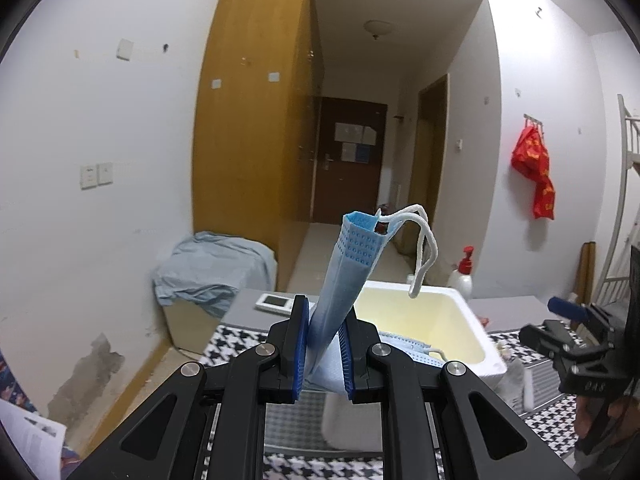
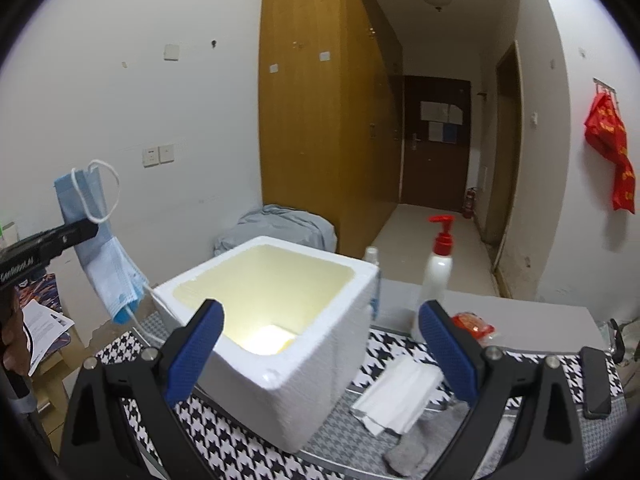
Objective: Organize soft objects
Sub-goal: 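Lower the blue mask into the foam box and open the left tool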
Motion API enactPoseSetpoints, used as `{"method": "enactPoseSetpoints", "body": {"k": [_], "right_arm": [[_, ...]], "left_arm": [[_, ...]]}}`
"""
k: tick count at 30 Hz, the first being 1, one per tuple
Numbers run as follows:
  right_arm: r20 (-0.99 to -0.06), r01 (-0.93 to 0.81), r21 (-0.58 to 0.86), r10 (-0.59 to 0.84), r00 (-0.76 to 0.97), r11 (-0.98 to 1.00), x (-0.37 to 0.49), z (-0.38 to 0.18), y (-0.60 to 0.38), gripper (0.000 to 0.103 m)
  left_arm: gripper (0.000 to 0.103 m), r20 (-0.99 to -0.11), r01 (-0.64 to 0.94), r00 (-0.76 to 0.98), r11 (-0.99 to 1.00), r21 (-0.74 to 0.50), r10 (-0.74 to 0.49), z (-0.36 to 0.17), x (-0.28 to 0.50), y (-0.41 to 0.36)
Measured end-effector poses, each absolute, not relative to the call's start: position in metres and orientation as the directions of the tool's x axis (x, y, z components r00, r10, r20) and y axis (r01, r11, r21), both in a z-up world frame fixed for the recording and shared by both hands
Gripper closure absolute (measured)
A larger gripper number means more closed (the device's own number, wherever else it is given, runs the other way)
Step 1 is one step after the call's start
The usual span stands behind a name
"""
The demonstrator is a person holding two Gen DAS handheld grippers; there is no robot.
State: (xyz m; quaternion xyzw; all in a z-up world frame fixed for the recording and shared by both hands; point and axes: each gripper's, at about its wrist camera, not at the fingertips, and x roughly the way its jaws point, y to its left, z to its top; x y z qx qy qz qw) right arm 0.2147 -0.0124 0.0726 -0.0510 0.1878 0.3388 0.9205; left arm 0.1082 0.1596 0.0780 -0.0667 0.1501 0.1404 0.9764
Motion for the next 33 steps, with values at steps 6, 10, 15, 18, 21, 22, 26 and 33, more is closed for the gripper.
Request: {"method": "enactPoseSetpoints", "body": {"k": [6,10,15,18,21,22,26,33], "right_arm": [[-0.373,-0.615,0.031,0.58,0.724,0.788,0.208,0.067,-0.034,0.003],[-0.374,-0.59,0.026,0.555,0.743,0.807,0.204,0.062,-0.048,0.003],[-0.378,-0.561,0.033,0.53,0.759,0.827,0.203,0.055,-0.066,0.003],[-0.378,-0.541,0.042,0.515,0.77,0.84,0.201,0.052,-0.075,0.003],[-0.387,-0.524,0.046,0.499,0.776,0.85,0.199,0.048,-0.081,0.003],[-0.39,-0.519,0.046,0.494,0.777,0.853,0.199,0.047,-0.082,0.003],[-0.4,-0.494,0.05,0.471,0.786,0.868,0.197,0.042,-0.09,0.003],[-0.415,-0.469,0.05,0.446,0.793,0.882,0.194,0.037,-0.098,0.003]], "left_arm": [[0.087,-0.323,-0.242,0.924,0.966,-0.087,0.203,0.08,0.133,0.149],[0.087,-0.339,-0.216,0.925,0.972,-0.098,0.171,0.079,0.15,0.145],[0.087,-0.367,-0.185,0.921,0.977,-0.105,0.135,0.075,0.172,0.139],[0.087,-0.385,-0.173,0.915,0.98,-0.102,0.121,0.071,0.184,0.137],[0.087,-0.407,-0.161,0.907,0.981,-0.109,0.104,0.066,0.195,0.136],[0.087,-0.413,-0.16,0.905,0.981,-0.112,0.1,0.064,0.197,0.136],[0.087,-0.438,-0.161,0.893,0.982,-0.101,0.101,0.057,0.206,0.134],[0.069,-0.475,-0.185,0.871,0.979,-0.084,0.124,0.048,0.221,0.132]]}}
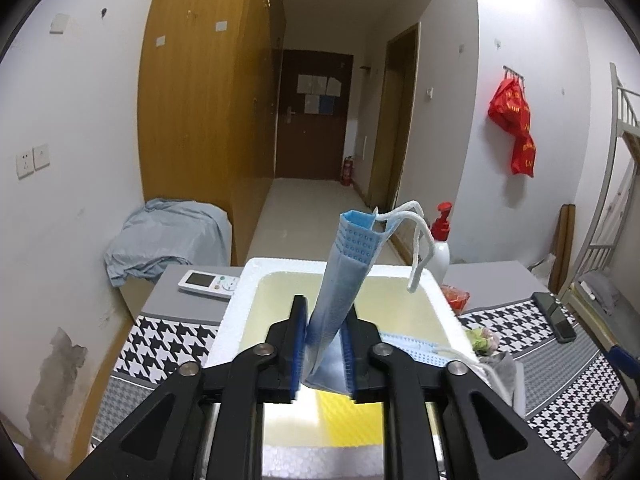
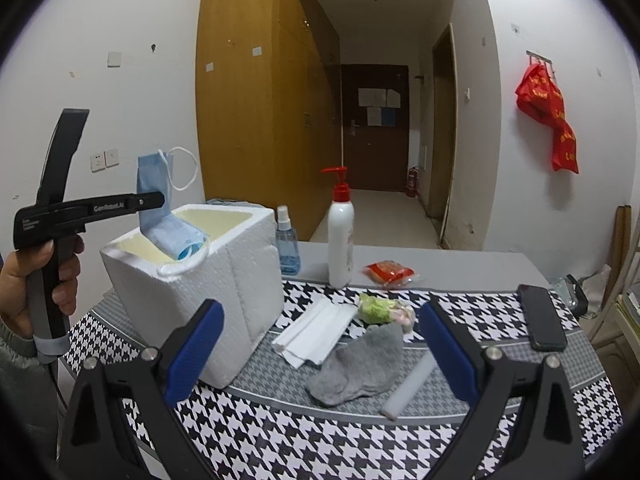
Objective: Organize soft objects
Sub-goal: 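Lower the blue mask into the foam box and open the left tool, then move the left tool back from the box toward the grey sock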
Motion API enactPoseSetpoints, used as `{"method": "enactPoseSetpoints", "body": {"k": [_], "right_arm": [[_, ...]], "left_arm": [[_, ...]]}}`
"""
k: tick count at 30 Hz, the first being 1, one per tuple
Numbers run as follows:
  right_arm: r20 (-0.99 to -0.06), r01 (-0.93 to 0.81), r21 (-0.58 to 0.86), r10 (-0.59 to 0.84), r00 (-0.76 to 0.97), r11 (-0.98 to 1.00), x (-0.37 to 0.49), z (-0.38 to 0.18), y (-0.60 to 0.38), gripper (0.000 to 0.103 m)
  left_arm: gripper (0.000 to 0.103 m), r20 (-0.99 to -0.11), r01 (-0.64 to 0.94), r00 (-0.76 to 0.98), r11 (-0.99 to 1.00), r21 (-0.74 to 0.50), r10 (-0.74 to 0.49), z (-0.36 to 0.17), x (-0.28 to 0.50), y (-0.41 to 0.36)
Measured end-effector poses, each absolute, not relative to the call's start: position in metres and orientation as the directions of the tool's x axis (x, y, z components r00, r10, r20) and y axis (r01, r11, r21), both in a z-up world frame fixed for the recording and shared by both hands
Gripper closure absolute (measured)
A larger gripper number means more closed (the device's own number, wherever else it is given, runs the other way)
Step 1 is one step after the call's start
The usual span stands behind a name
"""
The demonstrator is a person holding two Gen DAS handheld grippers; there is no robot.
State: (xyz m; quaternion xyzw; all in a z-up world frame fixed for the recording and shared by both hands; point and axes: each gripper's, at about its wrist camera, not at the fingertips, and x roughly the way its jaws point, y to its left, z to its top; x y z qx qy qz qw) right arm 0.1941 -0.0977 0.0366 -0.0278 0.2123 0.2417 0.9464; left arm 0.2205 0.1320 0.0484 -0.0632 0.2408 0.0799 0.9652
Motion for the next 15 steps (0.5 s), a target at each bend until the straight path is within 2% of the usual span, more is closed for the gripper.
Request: {"method": "enactPoseSetpoints", "body": {"k": [1,2,3,4,6,8,15], "right_arm": [[-0.417,-0.468,0.049,0.444,0.794,0.883,0.194,0.036,-0.099,0.003],[-0.419,-0.466,0.046,0.44,0.794,0.884,0.193,0.036,-0.1,0.003],[-0.42,-0.463,0.044,0.437,0.796,0.885,0.193,0.036,-0.101,0.003],[-0.419,-0.461,0.043,0.434,0.797,0.887,0.193,0.036,-0.102,0.003],[-0.419,-0.456,0.045,0.431,0.799,0.889,0.192,0.035,-0.106,0.003],[-0.419,-0.448,0.049,0.426,0.802,0.893,0.192,0.035,-0.11,0.003],[-0.415,-0.442,0.058,0.424,0.805,0.895,0.189,0.034,-0.12,0.003]], "left_arm": [[0.059,-0.481,-0.194,0.866,0.978,-0.08,0.132,0.047,0.222,0.132],[0.04,-0.482,-0.205,0.865,0.976,-0.077,0.143,0.046,0.223,0.133],[0.026,-0.478,-0.215,0.865,0.974,-0.075,0.154,0.045,0.223,0.133],[0.022,-0.469,-0.23,0.867,0.97,-0.075,0.169,0.045,0.221,0.134],[0.007,-0.461,-0.236,0.87,0.969,-0.078,0.175,0.044,0.219,0.134],[0.003,-0.459,-0.237,0.871,0.968,-0.081,0.175,0.043,0.217,0.133],[0.001,-0.416,-0.209,0.894,0.976,-0.056,0.167,0.05,0.194,0.114]]}}
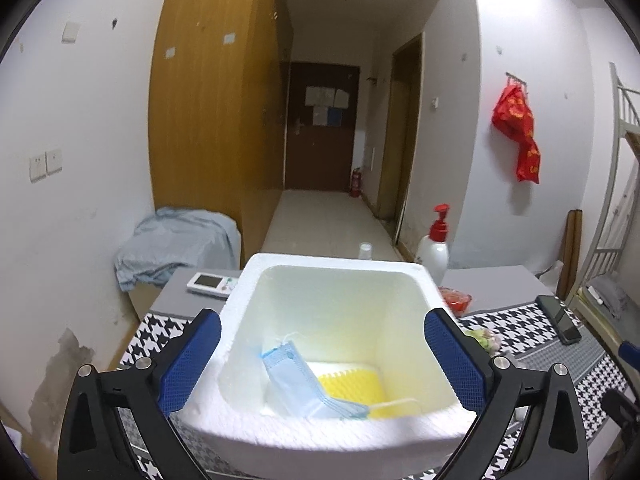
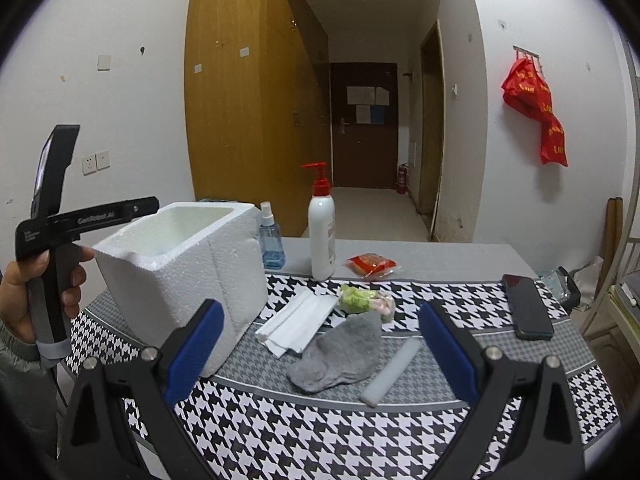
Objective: Organize soft objects
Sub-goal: 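Move the left tool back from the box toward the grey sock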
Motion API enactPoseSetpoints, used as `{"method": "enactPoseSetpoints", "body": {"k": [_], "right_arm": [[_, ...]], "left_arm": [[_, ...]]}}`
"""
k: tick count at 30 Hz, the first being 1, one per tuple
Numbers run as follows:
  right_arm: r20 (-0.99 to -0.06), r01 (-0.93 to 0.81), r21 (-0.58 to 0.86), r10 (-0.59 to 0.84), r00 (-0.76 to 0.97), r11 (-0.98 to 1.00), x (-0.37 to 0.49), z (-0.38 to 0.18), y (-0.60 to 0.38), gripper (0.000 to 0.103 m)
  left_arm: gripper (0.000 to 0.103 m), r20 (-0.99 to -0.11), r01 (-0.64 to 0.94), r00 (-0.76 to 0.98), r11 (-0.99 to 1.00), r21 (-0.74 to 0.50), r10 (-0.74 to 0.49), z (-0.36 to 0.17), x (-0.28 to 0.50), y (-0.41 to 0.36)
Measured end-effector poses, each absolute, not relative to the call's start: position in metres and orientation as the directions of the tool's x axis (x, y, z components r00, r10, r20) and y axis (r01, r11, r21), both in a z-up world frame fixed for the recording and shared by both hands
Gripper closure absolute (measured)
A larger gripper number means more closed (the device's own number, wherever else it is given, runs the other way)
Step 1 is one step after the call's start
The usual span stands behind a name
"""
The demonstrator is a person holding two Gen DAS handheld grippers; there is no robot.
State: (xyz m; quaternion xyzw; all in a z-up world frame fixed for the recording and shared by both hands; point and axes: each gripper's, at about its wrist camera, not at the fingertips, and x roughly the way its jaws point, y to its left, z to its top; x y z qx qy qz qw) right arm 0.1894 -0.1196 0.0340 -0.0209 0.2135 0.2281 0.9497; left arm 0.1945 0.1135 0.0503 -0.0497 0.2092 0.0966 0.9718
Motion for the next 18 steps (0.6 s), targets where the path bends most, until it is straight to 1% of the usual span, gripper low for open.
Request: {"method": "enactPoseSetpoints", "body": {"k": [9,18], "right_arm": [[-0.399,-0.437,0.065,0.424,0.813,0.897,0.181,0.036,-0.132,0.003],[-0.378,-0.433,0.065,0.424,0.823,0.899,0.17,0.038,-0.148,0.003]], "left_arm": [[0.001,-0.34,-0.181,0.927,0.982,-0.046,0.155,0.065,0.157,0.085],[0.001,-0.3,-0.131,0.947,0.991,-0.037,0.114,0.065,0.138,0.056]]}}
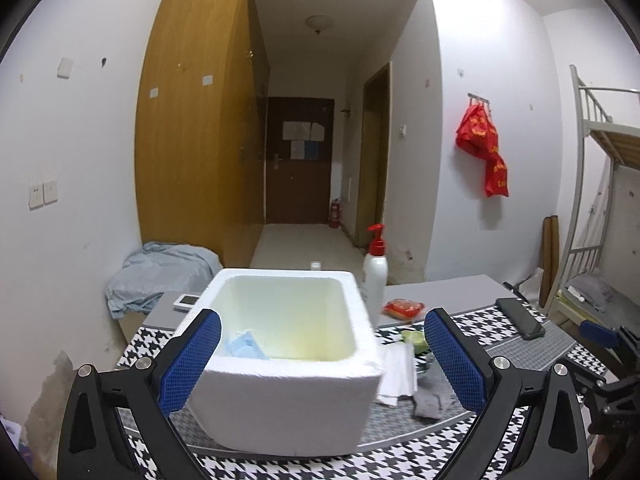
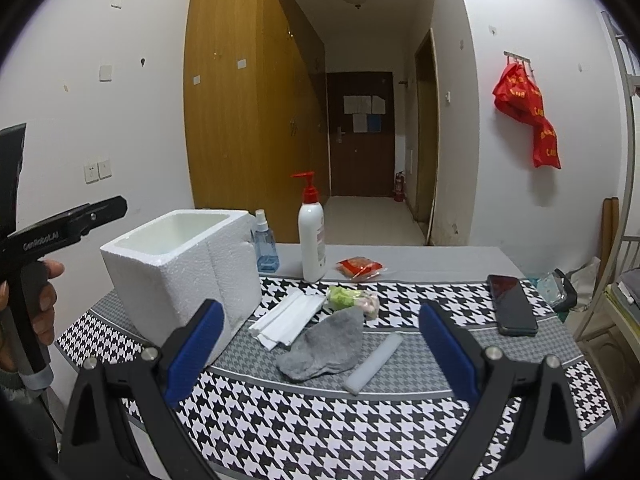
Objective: Organize soft objects
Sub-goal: 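Move the left tool back from the box toward the grey sock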
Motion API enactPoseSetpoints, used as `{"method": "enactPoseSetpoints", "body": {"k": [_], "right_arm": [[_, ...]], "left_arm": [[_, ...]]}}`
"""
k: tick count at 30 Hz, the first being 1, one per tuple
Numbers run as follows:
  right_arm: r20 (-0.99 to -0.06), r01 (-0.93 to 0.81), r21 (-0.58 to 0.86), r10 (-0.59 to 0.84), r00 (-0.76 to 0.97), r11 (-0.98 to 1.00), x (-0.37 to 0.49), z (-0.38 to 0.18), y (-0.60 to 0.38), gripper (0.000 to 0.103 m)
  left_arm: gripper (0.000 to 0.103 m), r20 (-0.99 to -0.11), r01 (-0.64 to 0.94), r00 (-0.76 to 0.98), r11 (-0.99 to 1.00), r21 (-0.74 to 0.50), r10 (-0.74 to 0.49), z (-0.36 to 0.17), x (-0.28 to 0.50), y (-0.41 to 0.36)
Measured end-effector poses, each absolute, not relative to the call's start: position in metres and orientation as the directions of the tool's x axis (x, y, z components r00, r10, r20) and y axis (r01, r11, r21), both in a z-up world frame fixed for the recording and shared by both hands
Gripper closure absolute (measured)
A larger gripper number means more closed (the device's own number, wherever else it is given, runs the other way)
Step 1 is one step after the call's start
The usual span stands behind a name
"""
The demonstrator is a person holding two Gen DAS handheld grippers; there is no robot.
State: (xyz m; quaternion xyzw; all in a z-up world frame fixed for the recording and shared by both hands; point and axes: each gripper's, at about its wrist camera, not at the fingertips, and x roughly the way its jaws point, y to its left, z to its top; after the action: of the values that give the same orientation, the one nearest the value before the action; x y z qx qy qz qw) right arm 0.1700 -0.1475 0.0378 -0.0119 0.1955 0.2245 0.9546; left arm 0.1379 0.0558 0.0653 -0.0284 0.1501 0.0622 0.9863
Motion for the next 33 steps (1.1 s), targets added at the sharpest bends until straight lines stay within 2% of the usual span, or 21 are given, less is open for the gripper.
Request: {"method": "enactPoseSetpoints", "body": {"k": [20,33], "right_arm": [[-0.364,-0.417,0.082,0.416,0.833,0.905,0.158,0.023,-0.181,0.003],[-0.411,-0.386,0.084,0.385,0.826,0.919,0.167,0.001,-0.2,0.003]], "left_arm": [[0.001,-0.246,-0.032,0.969,0.998,-0.063,0.015,0.036,0.115,0.008],[0.001,-0.303,0.076,0.948,0.995,-0.069,-0.093,0.008,0.131,-0.026]]}}
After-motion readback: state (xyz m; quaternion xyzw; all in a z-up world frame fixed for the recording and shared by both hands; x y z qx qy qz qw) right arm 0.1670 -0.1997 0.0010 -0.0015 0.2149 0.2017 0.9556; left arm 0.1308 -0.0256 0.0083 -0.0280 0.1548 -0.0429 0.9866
